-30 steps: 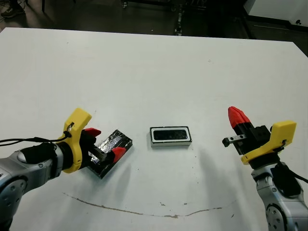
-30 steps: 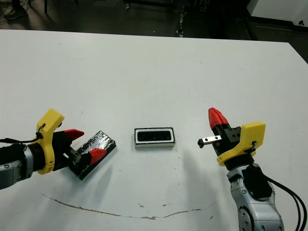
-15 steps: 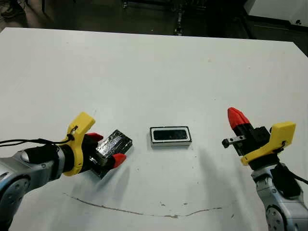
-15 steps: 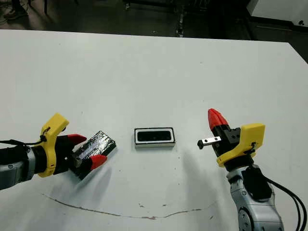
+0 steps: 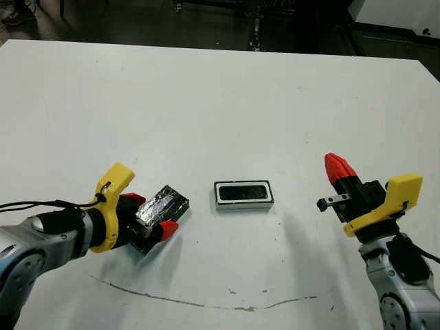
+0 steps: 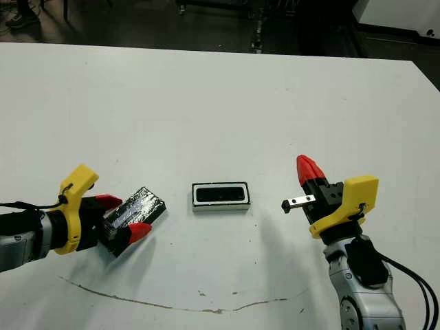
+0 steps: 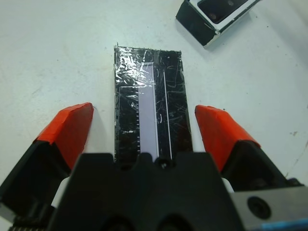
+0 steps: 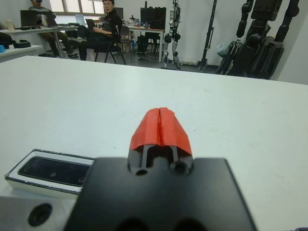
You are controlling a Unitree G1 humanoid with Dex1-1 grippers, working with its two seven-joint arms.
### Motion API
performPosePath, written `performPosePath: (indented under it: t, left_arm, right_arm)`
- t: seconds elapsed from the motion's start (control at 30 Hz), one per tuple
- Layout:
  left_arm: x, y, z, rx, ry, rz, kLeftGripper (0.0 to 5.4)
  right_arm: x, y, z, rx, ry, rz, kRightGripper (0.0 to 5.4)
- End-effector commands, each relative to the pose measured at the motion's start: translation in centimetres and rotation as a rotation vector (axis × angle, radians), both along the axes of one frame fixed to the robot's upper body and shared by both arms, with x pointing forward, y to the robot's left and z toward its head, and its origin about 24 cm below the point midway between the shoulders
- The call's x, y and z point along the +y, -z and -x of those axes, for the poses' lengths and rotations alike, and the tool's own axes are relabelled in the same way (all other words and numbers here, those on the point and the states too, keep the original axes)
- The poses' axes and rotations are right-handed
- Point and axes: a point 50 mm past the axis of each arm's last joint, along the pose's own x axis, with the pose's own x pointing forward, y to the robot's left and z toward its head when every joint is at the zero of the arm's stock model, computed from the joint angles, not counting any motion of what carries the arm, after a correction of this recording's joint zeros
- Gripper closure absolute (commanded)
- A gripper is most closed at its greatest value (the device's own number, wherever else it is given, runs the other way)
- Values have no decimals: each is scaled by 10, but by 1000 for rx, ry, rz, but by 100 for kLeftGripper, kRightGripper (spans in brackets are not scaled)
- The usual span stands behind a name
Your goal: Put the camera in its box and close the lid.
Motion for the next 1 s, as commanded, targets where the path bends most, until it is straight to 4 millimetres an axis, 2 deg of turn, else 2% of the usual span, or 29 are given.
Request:
performPosePath:
  t: [0.03, 0.23, 0.7, 1.0]
  left_arm:
    - [6, 7, 3, 47, -7, -39, 0]
    - [8, 9, 5, 53, 11, -43, 21]
    - [8, 8, 4, -4, 135, -26, 214]
    - [8, 5, 3, -27, 164, -28, 221]
  right_arm:
    - [-2, 0, 2, 11, -1, 4, 534]
    - [-2, 0, 2, 8, 4, 16, 540]
    - [-2, 1, 1, 9, -2, 12, 540]
    - [-3, 1, 1, 9, -5, 13, 540]
